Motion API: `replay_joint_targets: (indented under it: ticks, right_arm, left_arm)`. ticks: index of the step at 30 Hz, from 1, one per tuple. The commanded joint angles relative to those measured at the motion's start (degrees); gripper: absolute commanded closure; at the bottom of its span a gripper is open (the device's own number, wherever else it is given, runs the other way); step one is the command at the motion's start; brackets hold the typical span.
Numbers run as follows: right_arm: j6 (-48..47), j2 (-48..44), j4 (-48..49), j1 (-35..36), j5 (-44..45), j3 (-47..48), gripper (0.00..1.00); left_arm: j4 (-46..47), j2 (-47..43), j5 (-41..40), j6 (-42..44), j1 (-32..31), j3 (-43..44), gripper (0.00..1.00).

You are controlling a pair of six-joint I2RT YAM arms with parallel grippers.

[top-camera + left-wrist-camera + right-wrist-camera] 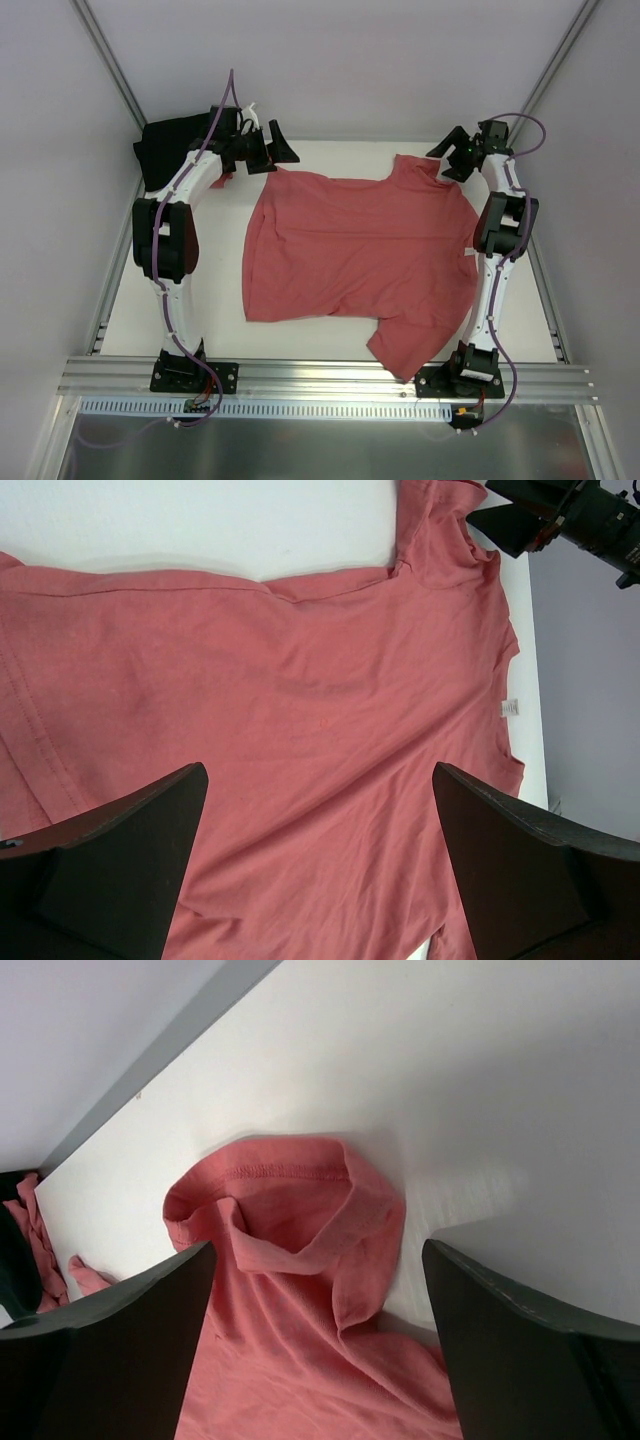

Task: Fold and stack the t-shirts
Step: Grap the side of the flattened tshirt furthest away from the robot with both arms

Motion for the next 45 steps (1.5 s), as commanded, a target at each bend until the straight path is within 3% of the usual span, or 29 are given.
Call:
replay_joint_targets:
  ticks: [1,7,15,16,18,21,22,28,38,45]
  right_arm:
    - [1.43,2.55,1.3,-0.31,2.35,1.34,0.12]
    - [2.66,3.87,3.32,-0.39,3.14,2.75,0.3]
    - [4.86,5.01,5.69,-0.48,3.67,3.18,0.44]
    - [5.3,5.36,6.39,-0.4,3.58,3.36,0.5]
    - [6.7,5.98,6.83,-0.39,3.23,4.41,0.53]
    - [8.2,6.86,7.54,-0.31,2.7,5.38,0.74]
    - [8.38,6.95,7.8,-0.31,2.53,5.3,0.99]
    - [6.63,4.41,7.63,-0.22,1.73,3.02,1.0]
    - [-1.99,-9.3,5.17,-0.13,2.09,-1.73,1.0]
    - [-6.21,-17.83,2.0,-0.22,-0.2,-7.44,1.0]
  left_arm:
    - [0.27,-3.59,1.09,1.04,0.25,-0.18,0.01]
    - [0.0,-3.67,1.0,1.4,0.34,-0.18,0.01]
    - [-0.44,-3.85,0.91,1.92,0.34,-0.1,0.01]
    - [-0.61,-3.94,0.82,2.01,0.34,-0.18,0.01]
    - [-0.7,-3.94,0.73,2.19,0.25,-0.18,0.01]
    - [-1.05,-4.2,0.38,2.54,0.34,-0.18,0.01]
    - [-1.14,-4.29,0.38,2.63,0.34,-0.18,0.01]
    - [-0.88,-4.11,0.38,2.28,0.34,-0.18,0.01]
    - [-0.44,-3.76,-0.05,2.1,0.25,-0.97,0.01]
    - [-4.21,3.0,-8.83,3.59,0.34,4.38,0.01]
